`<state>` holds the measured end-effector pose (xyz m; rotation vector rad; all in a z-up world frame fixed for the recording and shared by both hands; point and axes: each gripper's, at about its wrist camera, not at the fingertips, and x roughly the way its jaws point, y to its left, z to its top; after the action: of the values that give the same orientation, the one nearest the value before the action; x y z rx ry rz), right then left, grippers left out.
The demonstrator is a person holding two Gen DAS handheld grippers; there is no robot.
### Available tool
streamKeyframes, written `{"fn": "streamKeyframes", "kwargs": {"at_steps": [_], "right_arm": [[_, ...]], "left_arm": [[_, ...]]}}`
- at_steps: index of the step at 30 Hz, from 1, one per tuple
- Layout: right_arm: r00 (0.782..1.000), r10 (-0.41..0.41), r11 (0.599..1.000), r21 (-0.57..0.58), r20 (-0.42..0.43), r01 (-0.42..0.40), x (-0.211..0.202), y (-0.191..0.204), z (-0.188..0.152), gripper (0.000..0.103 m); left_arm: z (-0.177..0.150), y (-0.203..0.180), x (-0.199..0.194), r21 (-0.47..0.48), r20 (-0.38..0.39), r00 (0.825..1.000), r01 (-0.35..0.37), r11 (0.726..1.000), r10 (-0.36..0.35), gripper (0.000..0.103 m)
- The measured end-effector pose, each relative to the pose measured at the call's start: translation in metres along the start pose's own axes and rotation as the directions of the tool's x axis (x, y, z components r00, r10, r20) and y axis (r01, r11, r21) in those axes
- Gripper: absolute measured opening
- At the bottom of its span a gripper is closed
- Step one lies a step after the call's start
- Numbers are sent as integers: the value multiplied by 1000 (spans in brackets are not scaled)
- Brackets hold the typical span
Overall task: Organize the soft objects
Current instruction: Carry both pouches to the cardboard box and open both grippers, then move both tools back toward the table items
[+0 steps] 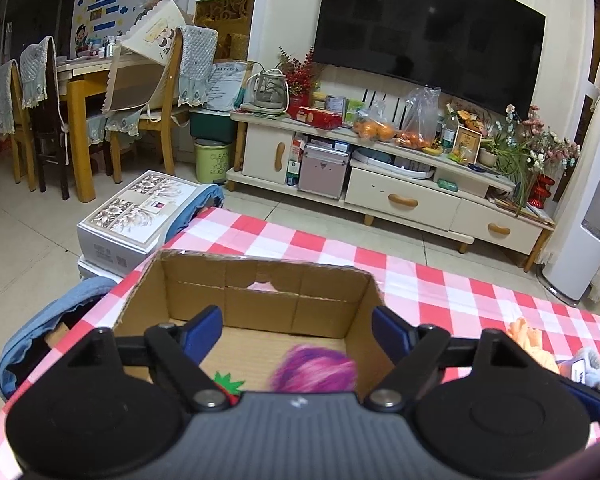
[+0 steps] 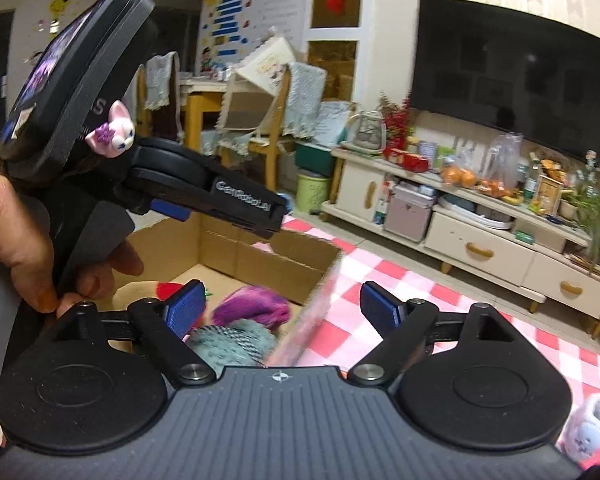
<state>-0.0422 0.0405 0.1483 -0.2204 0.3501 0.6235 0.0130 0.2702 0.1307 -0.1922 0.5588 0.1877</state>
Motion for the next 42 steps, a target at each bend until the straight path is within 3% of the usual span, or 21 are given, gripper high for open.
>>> {"fn": "streamKeyframes", "kwargs": {"at_steps": [16,26,42], "right_arm": [[988,-152,983,106,12,150,-45,-14,-31,103],[975,-222,953,205,-21,222,-56,-29,-47,103],[952,-304,915,268,-35,302,-77,-38,-64,103]], "left_arm": [[-10,-31,-14,41,36,998,49,998,-50,93],[-20,-58,-23,77,54,994,90,993,-94,94],[-40,-101,-32,140,54,984,162,977,-171,94]]}}
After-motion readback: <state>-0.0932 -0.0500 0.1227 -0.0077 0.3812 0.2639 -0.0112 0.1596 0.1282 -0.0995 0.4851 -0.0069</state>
